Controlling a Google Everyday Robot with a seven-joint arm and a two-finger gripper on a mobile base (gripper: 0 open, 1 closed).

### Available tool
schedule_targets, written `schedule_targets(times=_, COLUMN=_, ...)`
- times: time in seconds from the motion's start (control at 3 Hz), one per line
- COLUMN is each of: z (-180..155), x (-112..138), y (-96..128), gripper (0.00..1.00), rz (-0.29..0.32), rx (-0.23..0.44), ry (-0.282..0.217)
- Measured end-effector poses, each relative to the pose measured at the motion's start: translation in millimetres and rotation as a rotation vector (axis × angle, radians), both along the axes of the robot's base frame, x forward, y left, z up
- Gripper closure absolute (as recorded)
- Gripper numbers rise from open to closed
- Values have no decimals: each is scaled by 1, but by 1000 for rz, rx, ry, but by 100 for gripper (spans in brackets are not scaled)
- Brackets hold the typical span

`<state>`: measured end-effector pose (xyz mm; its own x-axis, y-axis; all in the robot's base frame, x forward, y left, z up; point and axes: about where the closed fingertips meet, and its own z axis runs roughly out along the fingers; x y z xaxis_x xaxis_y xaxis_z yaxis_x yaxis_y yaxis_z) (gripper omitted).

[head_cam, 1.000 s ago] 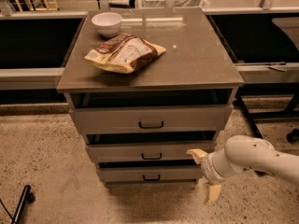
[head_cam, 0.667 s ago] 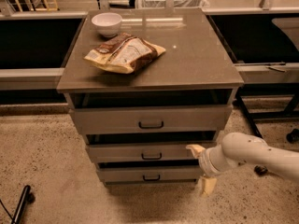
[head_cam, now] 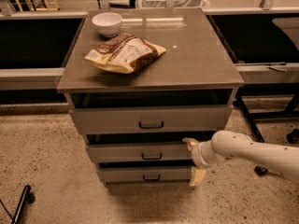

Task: Open middle drawer

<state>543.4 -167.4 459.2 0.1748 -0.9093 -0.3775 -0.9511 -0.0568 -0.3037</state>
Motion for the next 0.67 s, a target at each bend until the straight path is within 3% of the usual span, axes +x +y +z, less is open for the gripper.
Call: schedule_targets(times=0.67, z=-27, x=46, y=-14, gripper=5, rz=-74, rx=63, ry=30)
